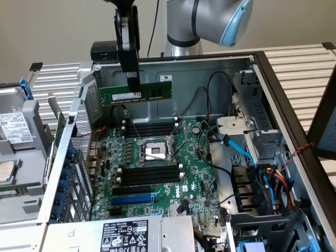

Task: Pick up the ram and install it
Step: 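Pick up the ram and move it above insertion slot, then insert the ram into the slot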

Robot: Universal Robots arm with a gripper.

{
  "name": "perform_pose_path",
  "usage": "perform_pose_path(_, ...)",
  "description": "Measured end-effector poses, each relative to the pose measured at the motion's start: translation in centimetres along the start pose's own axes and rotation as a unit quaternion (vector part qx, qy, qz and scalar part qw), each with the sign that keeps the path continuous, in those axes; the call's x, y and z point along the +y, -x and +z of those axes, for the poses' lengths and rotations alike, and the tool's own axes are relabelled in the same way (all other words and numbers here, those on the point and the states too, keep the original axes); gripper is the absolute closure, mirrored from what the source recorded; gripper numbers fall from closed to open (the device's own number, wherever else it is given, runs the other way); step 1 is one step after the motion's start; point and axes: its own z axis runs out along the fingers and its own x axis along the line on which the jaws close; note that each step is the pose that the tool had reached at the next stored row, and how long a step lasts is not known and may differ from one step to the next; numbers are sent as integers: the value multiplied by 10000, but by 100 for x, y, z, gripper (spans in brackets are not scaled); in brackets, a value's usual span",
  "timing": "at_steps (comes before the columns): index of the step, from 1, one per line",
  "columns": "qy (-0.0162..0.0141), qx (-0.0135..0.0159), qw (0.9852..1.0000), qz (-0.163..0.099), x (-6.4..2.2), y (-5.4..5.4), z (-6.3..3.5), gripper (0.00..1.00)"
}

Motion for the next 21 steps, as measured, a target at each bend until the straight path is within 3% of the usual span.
perform_pose_path(21, 2, 0, 10000, 0, 0, 16, 0, 88)
